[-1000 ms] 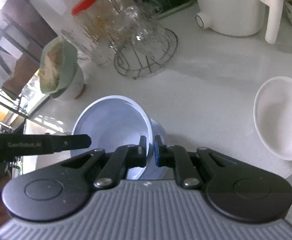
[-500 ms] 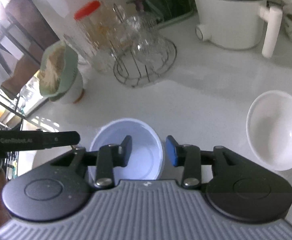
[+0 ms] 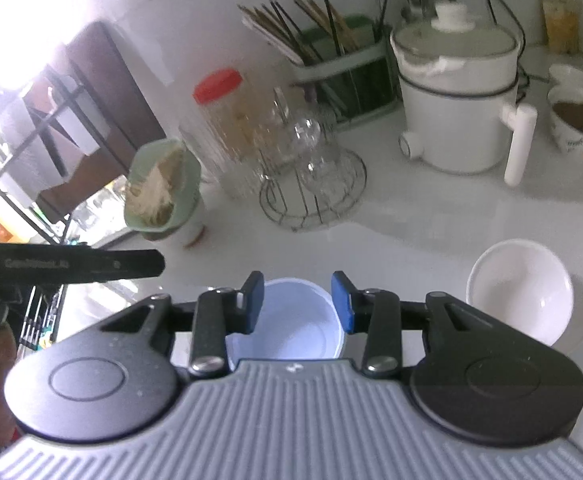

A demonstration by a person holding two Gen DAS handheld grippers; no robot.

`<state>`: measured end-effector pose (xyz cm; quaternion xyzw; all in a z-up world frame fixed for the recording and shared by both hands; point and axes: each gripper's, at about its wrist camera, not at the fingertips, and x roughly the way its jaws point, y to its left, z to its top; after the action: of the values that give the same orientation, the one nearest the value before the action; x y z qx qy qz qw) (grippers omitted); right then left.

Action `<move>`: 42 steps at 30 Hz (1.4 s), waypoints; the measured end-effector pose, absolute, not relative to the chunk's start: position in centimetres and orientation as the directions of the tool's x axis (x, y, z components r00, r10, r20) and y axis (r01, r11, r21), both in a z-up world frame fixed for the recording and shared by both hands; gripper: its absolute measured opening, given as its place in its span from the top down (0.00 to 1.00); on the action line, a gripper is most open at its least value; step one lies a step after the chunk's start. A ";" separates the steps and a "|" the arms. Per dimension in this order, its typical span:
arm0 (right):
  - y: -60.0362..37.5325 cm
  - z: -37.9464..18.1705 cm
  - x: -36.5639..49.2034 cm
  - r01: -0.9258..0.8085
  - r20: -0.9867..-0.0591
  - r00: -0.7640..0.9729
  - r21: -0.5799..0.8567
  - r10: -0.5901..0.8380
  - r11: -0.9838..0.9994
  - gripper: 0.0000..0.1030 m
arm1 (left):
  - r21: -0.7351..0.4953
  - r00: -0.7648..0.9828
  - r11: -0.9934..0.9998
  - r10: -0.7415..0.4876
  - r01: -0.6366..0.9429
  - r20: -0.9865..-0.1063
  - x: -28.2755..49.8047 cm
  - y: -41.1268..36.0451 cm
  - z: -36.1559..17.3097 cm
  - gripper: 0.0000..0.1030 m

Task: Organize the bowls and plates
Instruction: 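Open the left gripper to release the nested blue bowl, then move the left gripper over to the white ceramic bowl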

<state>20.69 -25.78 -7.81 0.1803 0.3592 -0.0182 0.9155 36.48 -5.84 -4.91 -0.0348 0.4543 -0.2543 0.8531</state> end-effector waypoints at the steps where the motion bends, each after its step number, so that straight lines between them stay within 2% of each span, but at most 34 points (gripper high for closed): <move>1: -25.6 -7.5 20.4 0.161 -0.658 0.748 0.312 0.090 0.936 0.60 | -0.294 0.459 0.865 -0.472 0.407 -0.753 36.2 -5.8 -4.7 0.74; 18: -25.8 -4.3 16.4 0.210 -0.589 0.808 0.273 -0.010 0.939 0.60 | -0.304 0.493 0.825 -0.538 0.477 -0.684 32.9 -5.6 -1.9 0.74; 23: -25.7 -3.3 15.0 0.216 -0.552 0.832 0.239 -0.050 0.947 0.60 | -0.313 0.489 0.822 -0.543 0.476 -0.683 32.2 -5.9 -2.2 0.67; 42: -28.5 -4.7 12.1 0.324 -0.569 0.804 0.174 -0.174 0.930 0.61 | -0.296 0.440 0.792 -0.559 0.534 -0.703 30.4 -11.4 -3.7 0.50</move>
<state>12.15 -28.55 -4.72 0.1326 0.2836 -0.1324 0.9405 30.41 -11.42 -3.71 -0.0148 0.4198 -0.3222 0.8484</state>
